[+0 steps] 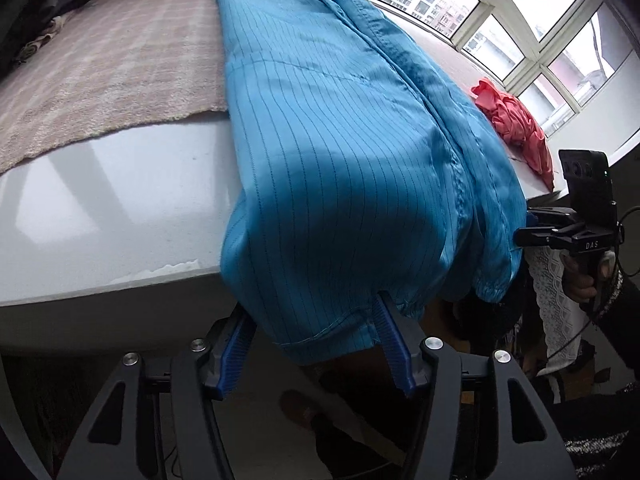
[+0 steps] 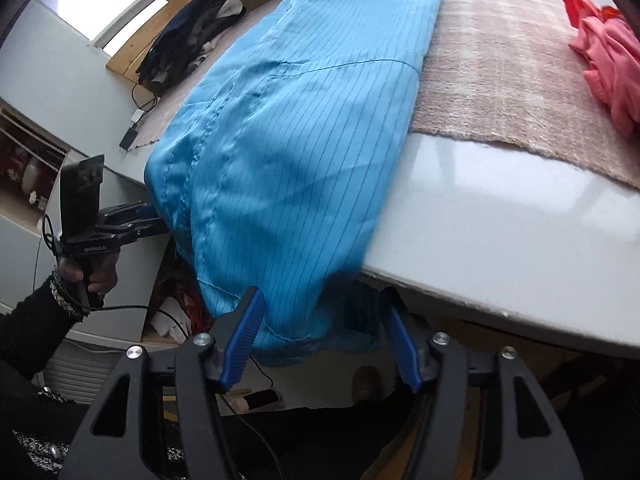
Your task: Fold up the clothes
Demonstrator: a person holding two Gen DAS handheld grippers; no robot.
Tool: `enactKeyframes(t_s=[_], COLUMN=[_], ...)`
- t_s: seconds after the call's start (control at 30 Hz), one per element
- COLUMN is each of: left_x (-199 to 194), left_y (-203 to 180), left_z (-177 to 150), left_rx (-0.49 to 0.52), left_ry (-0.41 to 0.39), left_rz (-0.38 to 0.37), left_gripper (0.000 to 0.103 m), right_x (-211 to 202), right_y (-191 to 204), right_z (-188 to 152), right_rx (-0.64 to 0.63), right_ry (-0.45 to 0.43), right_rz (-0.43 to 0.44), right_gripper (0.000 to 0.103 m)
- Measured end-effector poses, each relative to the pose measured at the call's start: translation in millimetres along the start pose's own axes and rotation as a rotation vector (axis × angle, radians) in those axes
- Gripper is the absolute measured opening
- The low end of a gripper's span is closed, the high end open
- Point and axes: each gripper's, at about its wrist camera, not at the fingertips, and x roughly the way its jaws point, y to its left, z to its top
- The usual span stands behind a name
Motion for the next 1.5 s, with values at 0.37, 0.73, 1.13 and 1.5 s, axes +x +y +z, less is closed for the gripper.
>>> enactKeyframes(t_s=[0.37,0.73,1.13,1.5], left_x=[9,-69,-90,26], left_y=[-15,-42,-8,64], left_z=[7,37,170,242], left_rx=[0.034,-0.031,-0.264,-0.42], left_ry=[0.05,-0.04,-0.103,0.088], left_rz=[-0.121,-0.377,-0.455,-0.323], left_gripper=[0.006,0.002,0.002,0.003], right_x=[13,-57,-88,9], right_y=[27,33,19,-73], right_z=[16,29,137,241], right_rx=[-0.074,0.01,0.139,0.367], right_ry=[0.041,-0.038,-0.104,0.131], right_rz=[0.185,0.383,0.438,0.368], right_gripper=[0.025,0.011,0.008,0.011])
